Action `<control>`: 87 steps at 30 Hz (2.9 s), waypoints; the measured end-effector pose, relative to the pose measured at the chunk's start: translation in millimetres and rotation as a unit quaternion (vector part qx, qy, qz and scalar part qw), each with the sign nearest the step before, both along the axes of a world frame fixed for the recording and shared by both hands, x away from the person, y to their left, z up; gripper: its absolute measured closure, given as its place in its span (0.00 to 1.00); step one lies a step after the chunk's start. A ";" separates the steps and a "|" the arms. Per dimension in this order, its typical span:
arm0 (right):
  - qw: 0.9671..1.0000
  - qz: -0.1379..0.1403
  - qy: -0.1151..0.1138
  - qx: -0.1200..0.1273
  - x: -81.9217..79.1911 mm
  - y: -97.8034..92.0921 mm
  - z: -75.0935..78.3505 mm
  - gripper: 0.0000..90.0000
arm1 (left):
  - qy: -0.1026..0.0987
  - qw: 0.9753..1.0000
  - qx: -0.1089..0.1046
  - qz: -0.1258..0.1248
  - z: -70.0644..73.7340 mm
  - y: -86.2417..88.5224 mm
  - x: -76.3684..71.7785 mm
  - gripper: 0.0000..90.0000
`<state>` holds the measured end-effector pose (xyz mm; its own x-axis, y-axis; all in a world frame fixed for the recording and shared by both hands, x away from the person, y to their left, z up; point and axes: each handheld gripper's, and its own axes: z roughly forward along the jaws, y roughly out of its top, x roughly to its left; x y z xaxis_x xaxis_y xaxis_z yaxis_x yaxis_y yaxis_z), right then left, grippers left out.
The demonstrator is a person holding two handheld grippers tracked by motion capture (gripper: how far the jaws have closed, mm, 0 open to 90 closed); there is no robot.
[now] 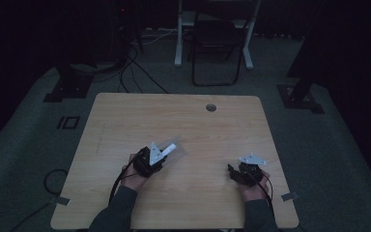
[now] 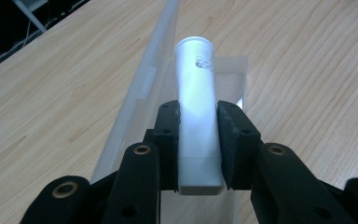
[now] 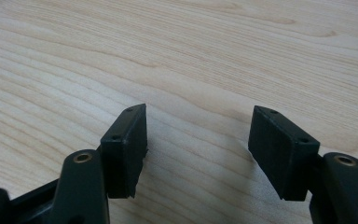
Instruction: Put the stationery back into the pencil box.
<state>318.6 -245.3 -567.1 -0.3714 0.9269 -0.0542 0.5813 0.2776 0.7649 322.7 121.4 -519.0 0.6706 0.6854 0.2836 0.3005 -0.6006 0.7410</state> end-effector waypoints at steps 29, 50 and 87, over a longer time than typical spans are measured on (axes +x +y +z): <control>1.000 -0.001 0.000 0.000 -0.2 0.0 0.0 0.41 | -0.006 0.999 0.036 0.012 -14.4 -1.6 -2.5 0.79; 1.000 0.000 0.000 0.000 -0.2 0.0 0.0 0.41 | 0.001 0.999 0.039 0.014 -19.3 -1.1 0.3 0.78; 1.000 0.000 0.001 0.001 -0.1 -0.2 0.0 0.41 | 0.013 0.999 -0.037 -0.019 -6.5 -0.4 -14.8 0.65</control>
<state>318.5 -245.5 -567.1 -0.3709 0.9273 -0.0510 0.5831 0.2753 0.7644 307.8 121.0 -525.5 0.7036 0.6773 0.2150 0.2976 -0.5557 0.7763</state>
